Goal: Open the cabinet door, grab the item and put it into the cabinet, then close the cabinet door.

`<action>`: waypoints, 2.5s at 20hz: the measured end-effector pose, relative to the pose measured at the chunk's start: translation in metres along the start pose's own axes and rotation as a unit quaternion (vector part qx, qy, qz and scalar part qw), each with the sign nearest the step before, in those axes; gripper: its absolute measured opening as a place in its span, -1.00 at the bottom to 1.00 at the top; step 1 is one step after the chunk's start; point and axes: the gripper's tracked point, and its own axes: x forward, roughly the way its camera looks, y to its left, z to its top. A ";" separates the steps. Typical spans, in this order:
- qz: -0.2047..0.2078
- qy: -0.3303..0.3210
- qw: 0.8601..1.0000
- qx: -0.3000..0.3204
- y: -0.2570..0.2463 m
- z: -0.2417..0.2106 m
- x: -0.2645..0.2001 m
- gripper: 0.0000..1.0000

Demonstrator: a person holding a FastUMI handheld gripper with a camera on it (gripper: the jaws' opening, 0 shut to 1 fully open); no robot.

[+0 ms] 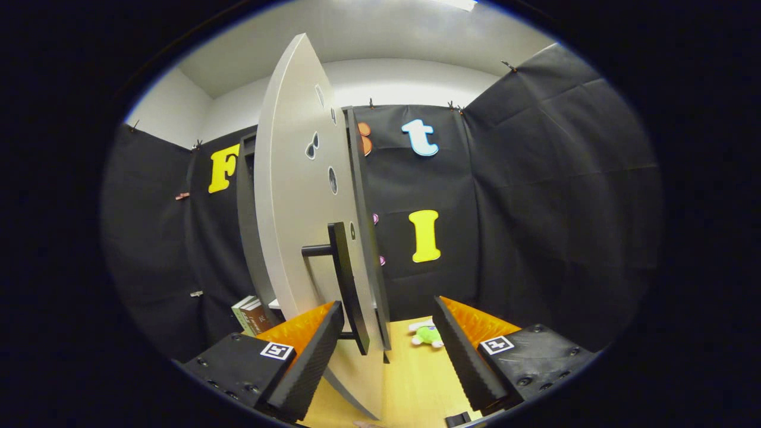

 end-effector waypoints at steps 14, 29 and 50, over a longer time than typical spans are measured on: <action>0.014 0.009 1.000 0.019 0.118 -0.028 0.030 0.96; 0.037 0.001 0.999 -0.030 0.226 -0.051 0.043 0.95; 0.045 0.002 0.998 -0.051 0.212 -0.043 0.023 0.97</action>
